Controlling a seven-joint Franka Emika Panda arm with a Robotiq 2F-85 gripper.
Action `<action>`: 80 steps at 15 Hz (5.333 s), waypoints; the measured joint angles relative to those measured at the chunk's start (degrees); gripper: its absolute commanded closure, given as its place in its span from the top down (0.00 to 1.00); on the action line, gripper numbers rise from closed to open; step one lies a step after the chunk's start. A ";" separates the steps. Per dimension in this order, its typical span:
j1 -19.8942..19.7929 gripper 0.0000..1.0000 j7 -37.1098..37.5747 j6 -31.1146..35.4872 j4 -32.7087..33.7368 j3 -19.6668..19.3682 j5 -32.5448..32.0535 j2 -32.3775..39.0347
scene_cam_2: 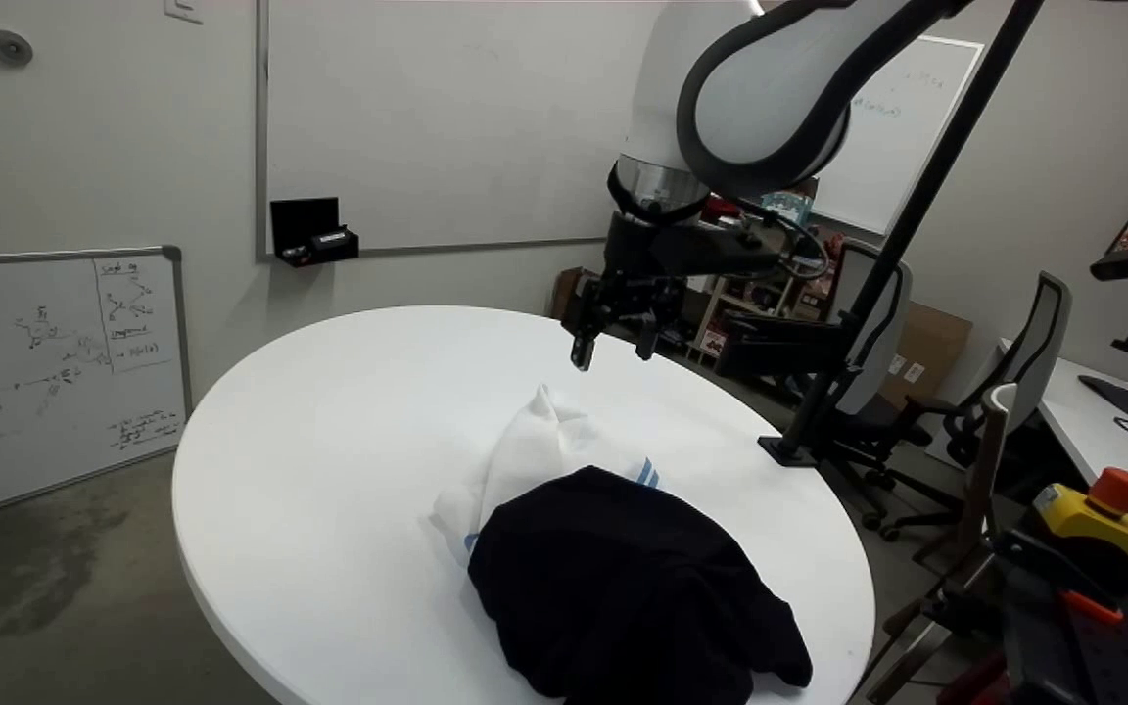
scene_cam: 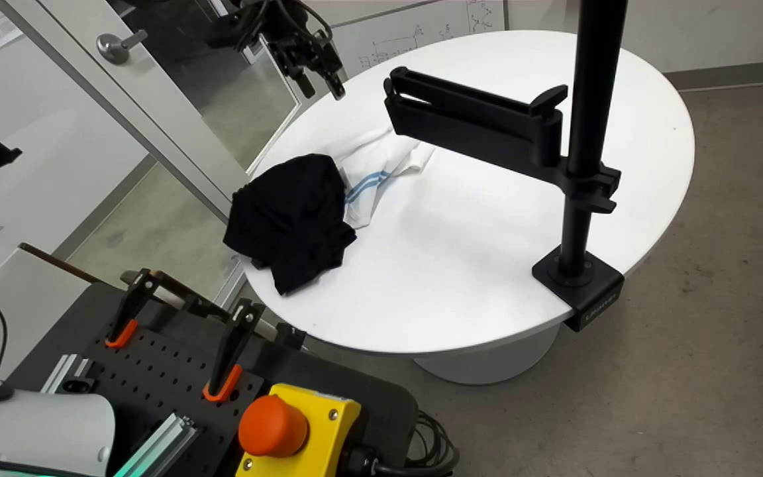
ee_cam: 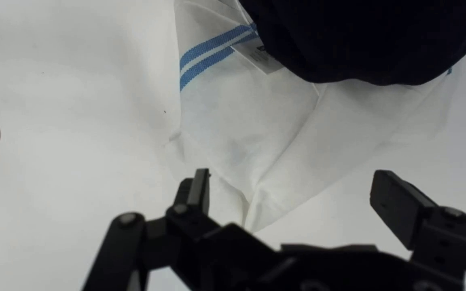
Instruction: Hang the tea towel on the stand
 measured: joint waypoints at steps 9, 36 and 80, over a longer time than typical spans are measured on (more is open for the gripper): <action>1.13 1.00 3.74 -0.04 14.13 -1.74 2.92 14.57; 3.44 0.00 7.22 -10.17 34.75 -3.74 4.96 31.32; -11.30 0.01 -14.22 -46.27 -7.00 -2.65 9.96 -39.79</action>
